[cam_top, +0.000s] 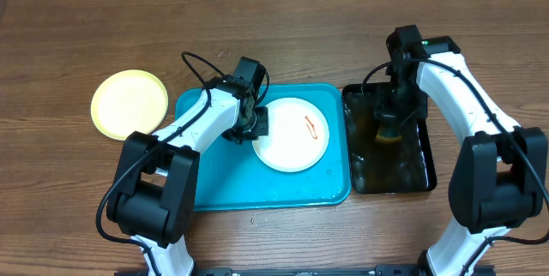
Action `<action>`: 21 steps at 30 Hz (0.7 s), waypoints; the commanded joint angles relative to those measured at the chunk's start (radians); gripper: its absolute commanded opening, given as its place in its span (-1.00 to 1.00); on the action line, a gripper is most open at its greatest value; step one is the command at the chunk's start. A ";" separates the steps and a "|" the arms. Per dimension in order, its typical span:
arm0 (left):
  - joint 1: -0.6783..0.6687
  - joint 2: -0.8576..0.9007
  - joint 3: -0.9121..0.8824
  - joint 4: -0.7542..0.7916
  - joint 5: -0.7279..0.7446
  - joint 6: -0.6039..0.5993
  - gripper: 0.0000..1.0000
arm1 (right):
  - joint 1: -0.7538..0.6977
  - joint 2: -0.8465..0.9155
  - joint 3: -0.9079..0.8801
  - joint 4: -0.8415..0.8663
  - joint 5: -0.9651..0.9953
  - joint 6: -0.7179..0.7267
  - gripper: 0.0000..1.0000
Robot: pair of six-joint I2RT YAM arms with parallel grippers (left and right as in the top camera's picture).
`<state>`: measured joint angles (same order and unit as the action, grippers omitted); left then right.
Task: Clean dirty plates on tray and stack at the side
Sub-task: 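Dip and rub the held sponge in the black tray's water, then carry the sponge with the right gripper onto the white plate and wipe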
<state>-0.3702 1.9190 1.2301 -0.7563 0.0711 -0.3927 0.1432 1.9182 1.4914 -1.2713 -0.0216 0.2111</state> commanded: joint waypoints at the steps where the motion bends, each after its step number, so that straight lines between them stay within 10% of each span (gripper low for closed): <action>1: 0.005 0.014 0.003 0.002 0.000 -0.003 -0.92 | 0.039 -0.010 0.107 -0.035 -0.075 -0.002 -0.92; 21: 0.005 0.014 0.003 -0.004 0.000 0.005 -0.92 | 0.480 0.114 0.216 0.034 0.351 0.221 -0.92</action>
<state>-0.3702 1.9190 1.2312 -0.7555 0.0780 -0.3927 0.6136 1.9839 1.7176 -1.2449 0.2138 0.3748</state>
